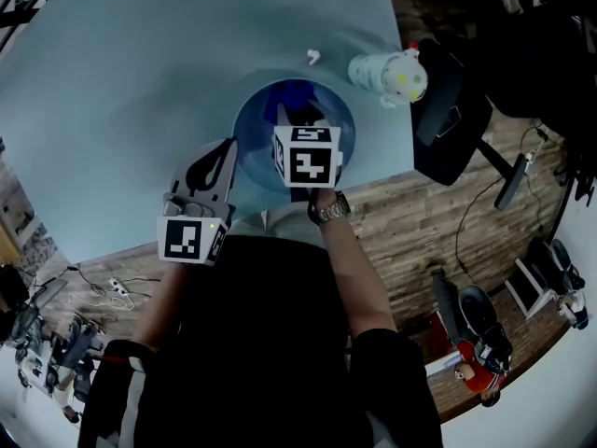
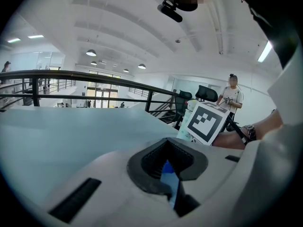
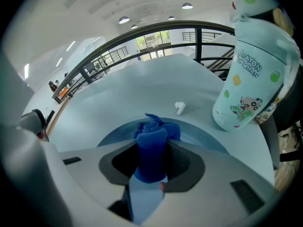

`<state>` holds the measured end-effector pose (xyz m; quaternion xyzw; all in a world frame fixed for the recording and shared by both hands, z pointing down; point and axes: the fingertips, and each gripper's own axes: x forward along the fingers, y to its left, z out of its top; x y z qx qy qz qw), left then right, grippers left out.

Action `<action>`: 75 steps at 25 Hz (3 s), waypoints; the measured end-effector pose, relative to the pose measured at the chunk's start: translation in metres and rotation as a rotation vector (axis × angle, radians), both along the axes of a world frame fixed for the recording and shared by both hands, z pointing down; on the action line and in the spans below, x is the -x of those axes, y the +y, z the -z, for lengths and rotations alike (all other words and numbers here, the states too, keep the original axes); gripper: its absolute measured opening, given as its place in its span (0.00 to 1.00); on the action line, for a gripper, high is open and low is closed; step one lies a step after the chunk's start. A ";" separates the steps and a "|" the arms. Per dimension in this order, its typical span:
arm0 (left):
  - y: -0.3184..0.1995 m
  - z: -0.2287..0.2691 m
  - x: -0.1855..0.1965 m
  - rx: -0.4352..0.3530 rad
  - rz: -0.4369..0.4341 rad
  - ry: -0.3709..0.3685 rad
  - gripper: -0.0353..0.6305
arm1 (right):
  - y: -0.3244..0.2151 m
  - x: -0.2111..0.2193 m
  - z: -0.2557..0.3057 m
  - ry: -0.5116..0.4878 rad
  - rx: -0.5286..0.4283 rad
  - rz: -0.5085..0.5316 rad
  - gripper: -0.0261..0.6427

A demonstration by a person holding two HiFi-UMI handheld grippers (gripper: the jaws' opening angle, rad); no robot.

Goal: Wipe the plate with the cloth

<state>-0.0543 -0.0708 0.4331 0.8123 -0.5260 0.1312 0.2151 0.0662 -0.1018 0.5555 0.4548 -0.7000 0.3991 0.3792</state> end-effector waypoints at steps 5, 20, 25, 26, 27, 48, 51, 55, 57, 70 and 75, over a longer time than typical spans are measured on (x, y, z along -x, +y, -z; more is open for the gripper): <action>0.004 0.000 0.002 0.002 0.011 0.000 0.05 | 0.007 0.017 0.001 -0.026 -0.001 0.041 0.22; 0.047 0.011 -0.011 -0.045 -0.032 -0.015 0.05 | 0.068 0.013 0.023 -0.086 -0.071 0.022 0.22; 0.058 0.014 -0.033 -0.067 -0.087 -0.005 0.05 | 0.088 -0.008 0.027 -0.090 -0.091 -0.040 0.22; 0.062 0.015 -0.035 -0.070 -0.093 -0.003 0.05 | 0.094 -0.011 0.028 -0.088 -0.092 -0.050 0.22; 0.066 0.017 -0.036 -0.073 -0.096 -0.001 0.05 | 0.100 -0.013 0.030 -0.086 -0.095 -0.058 0.22; 0.175 0.094 -0.036 -0.225 -0.108 0.004 0.05 | 0.215 -0.034 0.165 -0.132 -0.496 -0.224 0.22; 0.186 0.103 -0.044 -0.256 -0.121 0.005 0.05 | 0.225 -0.038 0.180 -0.146 -0.544 -0.231 0.22; 0.196 0.126 -0.061 -0.309 -0.163 -0.006 0.05 | 0.244 -0.049 0.204 -0.144 -0.612 -0.243 0.22; 0.199 0.137 -0.067 -0.329 -0.170 0.001 0.05 | 0.254 -0.055 0.218 -0.138 -0.654 -0.260 0.22; 0.214 0.185 -0.088 -0.423 -0.199 0.040 0.05 | 0.282 -0.097 0.293 -0.159 -0.885 -0.362 0.22; 0.214 0.201 -0.088 -0.449 -0.204 0.049 0.05 | 0.285 -0.091 0.309 -0.161 -0.926 -0.345 0.22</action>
